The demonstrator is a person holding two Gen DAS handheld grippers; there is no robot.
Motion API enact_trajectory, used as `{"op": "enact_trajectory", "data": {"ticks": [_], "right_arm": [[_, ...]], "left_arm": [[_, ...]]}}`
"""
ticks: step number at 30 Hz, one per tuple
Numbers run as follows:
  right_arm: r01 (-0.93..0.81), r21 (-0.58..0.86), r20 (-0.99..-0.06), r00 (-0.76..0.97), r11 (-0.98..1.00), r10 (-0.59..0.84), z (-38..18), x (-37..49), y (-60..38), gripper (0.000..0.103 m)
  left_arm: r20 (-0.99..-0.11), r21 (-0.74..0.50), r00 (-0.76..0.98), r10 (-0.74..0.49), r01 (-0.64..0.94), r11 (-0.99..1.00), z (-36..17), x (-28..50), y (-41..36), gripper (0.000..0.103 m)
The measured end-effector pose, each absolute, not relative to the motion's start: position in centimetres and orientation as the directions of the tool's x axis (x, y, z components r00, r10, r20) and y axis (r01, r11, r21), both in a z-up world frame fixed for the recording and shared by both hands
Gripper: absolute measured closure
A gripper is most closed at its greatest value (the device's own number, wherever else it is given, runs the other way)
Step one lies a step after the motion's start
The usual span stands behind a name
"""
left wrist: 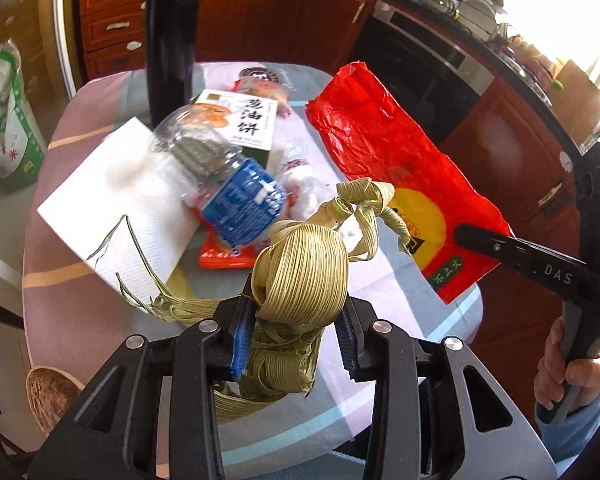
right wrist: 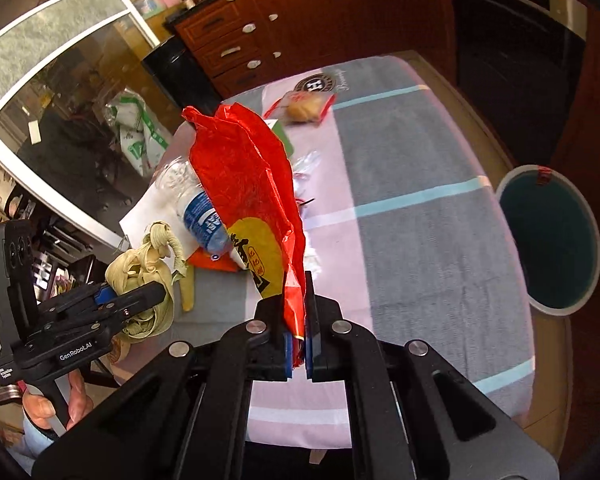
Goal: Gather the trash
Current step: 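Carry husk bundle and red bag over the bin and open both tools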
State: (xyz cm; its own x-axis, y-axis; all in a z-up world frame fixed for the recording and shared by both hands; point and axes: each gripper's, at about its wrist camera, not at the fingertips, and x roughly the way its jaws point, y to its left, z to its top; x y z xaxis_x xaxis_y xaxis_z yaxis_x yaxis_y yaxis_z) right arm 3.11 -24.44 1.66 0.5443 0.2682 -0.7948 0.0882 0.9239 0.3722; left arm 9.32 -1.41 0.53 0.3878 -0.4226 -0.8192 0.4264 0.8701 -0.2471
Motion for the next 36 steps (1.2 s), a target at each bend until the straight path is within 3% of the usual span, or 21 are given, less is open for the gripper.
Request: {"op": "enact_trajectory", "data": {"ticks": [19,36], "right_arm": [[0.428,0.409,-0.804,0.587,0.806,0.097,-1.0,-2.3,-43.4,0.099],[0.631,0.322,-0.909,0.414,0.706,0.045,-8.7,-1.8,-52.6,0.099]], "left_arm": [[-0.846,-0.229,0.221,-0.486,0.672,0.705,0.7,10.8,-22.6,0.067],[-0.899,-0.198,0.109,-0.425,0.764,0.615,-2.6,13.2,-35.0,0.066]]}}
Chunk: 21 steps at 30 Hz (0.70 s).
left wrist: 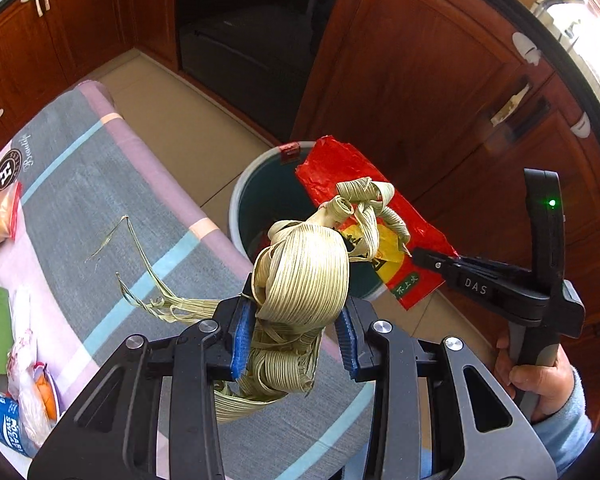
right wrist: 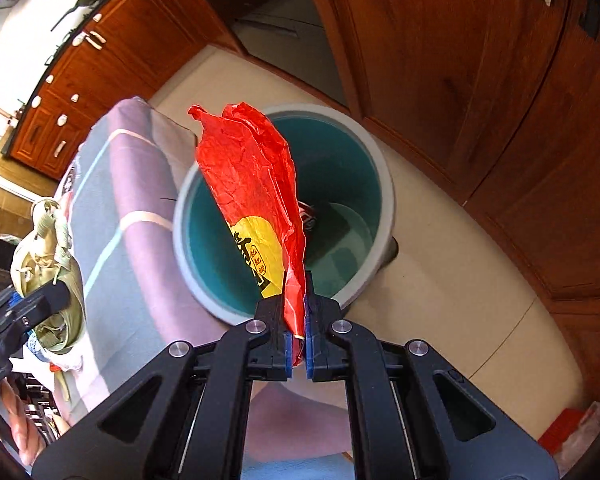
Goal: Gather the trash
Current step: 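Carry husk bundle and red bag over the bin and open both tools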
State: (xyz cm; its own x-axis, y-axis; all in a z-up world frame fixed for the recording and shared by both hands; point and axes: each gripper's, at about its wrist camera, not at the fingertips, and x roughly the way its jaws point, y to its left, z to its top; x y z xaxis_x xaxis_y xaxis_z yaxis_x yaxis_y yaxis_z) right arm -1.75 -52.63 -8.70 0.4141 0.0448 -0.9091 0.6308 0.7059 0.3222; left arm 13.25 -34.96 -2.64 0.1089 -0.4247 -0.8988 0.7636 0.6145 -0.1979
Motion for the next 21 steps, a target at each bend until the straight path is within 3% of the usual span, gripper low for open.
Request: {"op": "enact_trajectory", "data": {"ticks": [5,7,9,11,14,18,19,21], "right_arm": [[0.656,0.316,-0.92,0.39,0.685,0.051,-10.1,-0.7,-54.1,0.094],[0.658,0.338,-0.915,0.398,0.673,0.071,-10.5,-0.4,-54.4,0.081],[0.658,0.332,-0.912,0.406,0.676,0.053,-10.3,-0.2,-54.4,0.049],[0.654,0.321,-0.913,0.406,0.685,0.039,-10.1,-0.2,-54.6,0.047],[0.669,0.315,-0.914,0.406,0.673,0.023,-9.9,-0.3,-55.0,0.032],[0.695,0.313,-0.913,0.408,0.648,0.004,-9.5,-1.0,-55.6,0.026],[0.699,0.312,-0.913,0.408,0.644,0.0,-9.4,-1.1,-55.7,0.026],[0.705,0.309,-0.914,0.407,0.639,-0.007,-9.2,-1.3,-55.9,0.026]], "left_arm": [[-0.899,-0.206,0.086,-0.429,0.781,0.589,-3.2,14.4,-37.2,0.066],[-0.899,-0.212,0.077,-0.43,0.785,0.582,-3.5,15.0,-37.8,0.066],[-0.9,-0.215,0.069,-0.43,0.788,0.577,-3.8,15.4,-38.2,0.066],[-0.902,-0.219,0.059,-0.428,0.791,0.572,-4.3,15.6,-38.7,0.066],[-0.908,-0.218,0.046,-0.416,0.796,0.565,-5.2,15.8,-39.5,0.066],[-0.916,-0.196,0.048,-0.398,0.811,0.551,-5.8,15.8,-41.0,0.06],[-0.917,-0.188,0.055,-0.396,0.815,0.549,-5.8,15.5,-41.1,0.048],[-0.911,-0.167,0.085,-0.404,0.82,0.547,-5.4,15.2,-41.2,0.042]]}}
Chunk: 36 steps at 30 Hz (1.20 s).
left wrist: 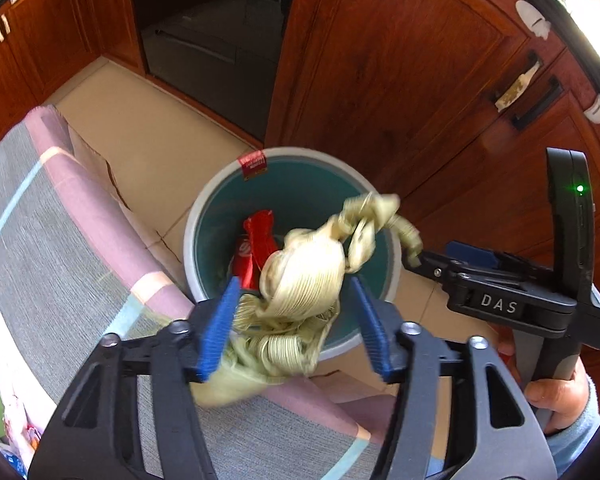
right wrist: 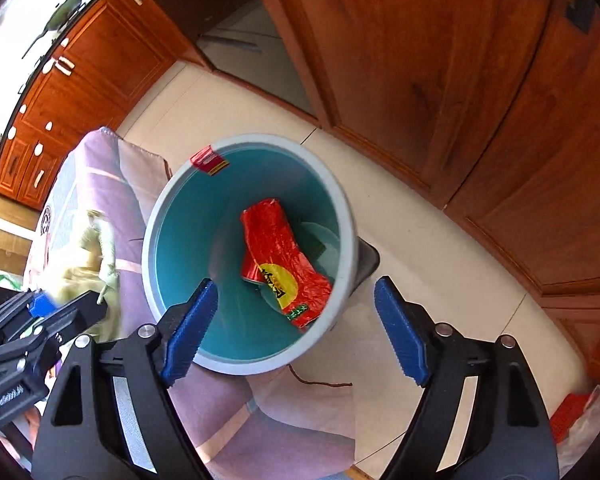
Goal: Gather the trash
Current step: 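Carry husk bundle and red bag over the bin and open both tools, then grasp the clear plastic bag with the right tool while the left tool grasps the water bottle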
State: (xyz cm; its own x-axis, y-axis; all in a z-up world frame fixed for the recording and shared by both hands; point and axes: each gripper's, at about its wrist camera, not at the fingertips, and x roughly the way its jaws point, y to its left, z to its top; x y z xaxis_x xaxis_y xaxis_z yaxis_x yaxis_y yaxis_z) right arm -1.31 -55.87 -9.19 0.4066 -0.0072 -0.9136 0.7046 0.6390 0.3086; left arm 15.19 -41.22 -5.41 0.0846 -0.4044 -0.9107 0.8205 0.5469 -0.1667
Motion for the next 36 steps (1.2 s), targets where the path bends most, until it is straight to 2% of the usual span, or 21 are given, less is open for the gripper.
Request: {"op": "enact_trajectory", "data": {"ticks": [2,9,11,14,21,36], "right_arm": [[0.707,0.312,-0.913,0.409,0.635,-0.006,-9.1,-1.5,-56.0,0.026],[0.697,0.312,-0.912,0.411,0.645,-0.003,-8.7,-1.2,-55.2,0.022],[0.693,0.312,-0.913,0.408,0.649,0.003,-8.6,-1.1,-54.8,0.018],[0.688,0.308,-0.915,0.402,0.657,0.008,-8.3,-1.0,-54.0,0.017],[0.663,0.304,-0.917,0.397,0.684,0.023,-7.5,-0.6,-51.3,0.017],[0.504,0.326,-0.898,0.429,0.8,0.095,-4.1,3.1,-40.3,0.017]], "left_arm": [[-0.909,-0.16,0.094,-0.406,0.82,0.55,-5.2,15.0,-41.1,0.032],[-0.907,-0.157,0.113,-0.405,0.803,0.575,-4.7,14.9,-39.8,0.023],[-0.905,-0.159,0.118,-0.408,0.797,0.583,-4.5,14.6,-39.2,0.015],[-0.903,-0.16,0.126,-0.412,0.789,0.593,-4.3,14.5,-38.3,0.011],[-0.903,-0.173,0.136,-0.407,0.752,0.636,-3.8,13.9,-34.6,0.01],[-0.889,-0.156,0.269,-0.372,0.585,0.796,-1.6,13.5,-19.4,0.008]]}}
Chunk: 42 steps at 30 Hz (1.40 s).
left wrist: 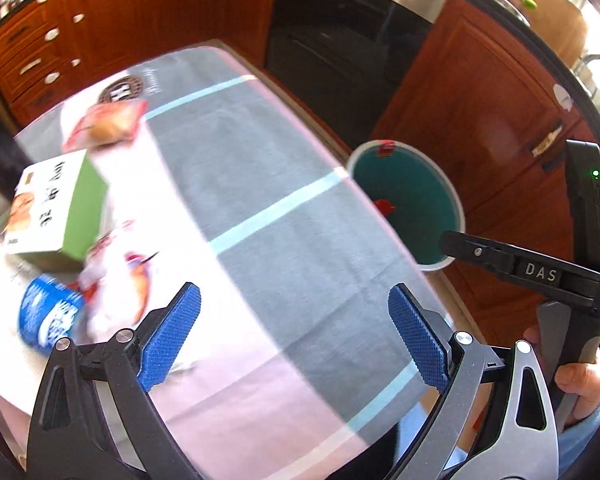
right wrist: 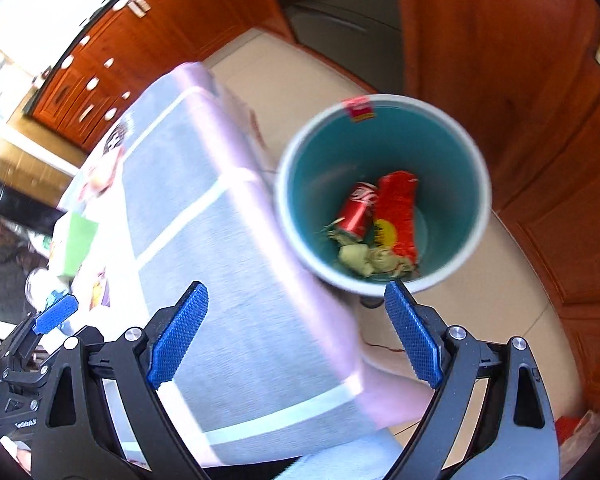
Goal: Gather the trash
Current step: 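Grasp the clear plastic bag with the right tool while the left tool grasps the water bottle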
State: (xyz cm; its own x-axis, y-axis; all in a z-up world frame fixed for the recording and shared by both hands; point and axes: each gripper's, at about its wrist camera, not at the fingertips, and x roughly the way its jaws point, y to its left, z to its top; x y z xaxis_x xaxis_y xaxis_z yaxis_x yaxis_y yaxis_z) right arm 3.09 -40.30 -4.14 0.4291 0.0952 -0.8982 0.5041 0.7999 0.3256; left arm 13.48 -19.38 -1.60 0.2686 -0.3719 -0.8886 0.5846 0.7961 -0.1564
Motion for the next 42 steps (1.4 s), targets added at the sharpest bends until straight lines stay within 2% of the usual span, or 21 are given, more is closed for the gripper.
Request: {"op": "enact_trajectory", "data": {"ticks": [16,29,31,33,38,40,41,42], "right_arm": [[0.308,0.261,-0.914,0.383,0.915,0.132,-2.2,8.5,-27.0,0.017],[0.194,0.286,-0.907,0.372,0.938,0.199,-2.6,13.5,-19.9,0.018],[0.175,0.288,-0.903,0.378,0.942,0.206,-2.5,14.4,-19.4,0.027],[0.157,0.309,-0.9,0.367,0.938,0.235,-2.8,15.4,-18.8,0.043],[0.117,0.349,-0.896,0.332,0.93,0.294,-4.2,17.4,-17.2,0.051],[0.107,0.356,-0.896,0.32,0.928,0.307,-4.9,17.9,-16.9,0.065],[0.106,0.364,-0.896,0.309,0.925,0.318,-5.3,18.1,-16.9,0.078],[0.107,0.369,-0.897,0.303,0.923,0.323,-5.6,18.3,-17.0,0.082]], "left_arm": [[-0.844,-0.195,0.435,-0.313,0.295,0.935,0.3,15.9,-1.0,0.007],[-0.846,-0.227,0.437,-0.305,0.222,0.948,-1.5,18.5,3.5,0.007],[-0.847,-0.229,0.433,-0.308,0.225,0.947,-1.8,19.0,3.6,0.007],[-0.848,-0.232,0.429,-0.311,0.228,0.946,-2.0,19.4,3.7,0.007],[-0.848,-0.234,0.426,-0.314,0.228,0.945,-2.1,20.4,3.9,0.007],[-0.848,-0.239,0.426,-0.315,0.223,0.945,-2.1,21.0,4.2,0.007],[-0.848,-0.246,0.423,-0.32,0.22,0.944,-2.1,21.2,4.2,0.007],[-0.847,-0.254,0.42,-0.326,0.219,0.942,-2.1,21.5,4.2,0.007]]}}
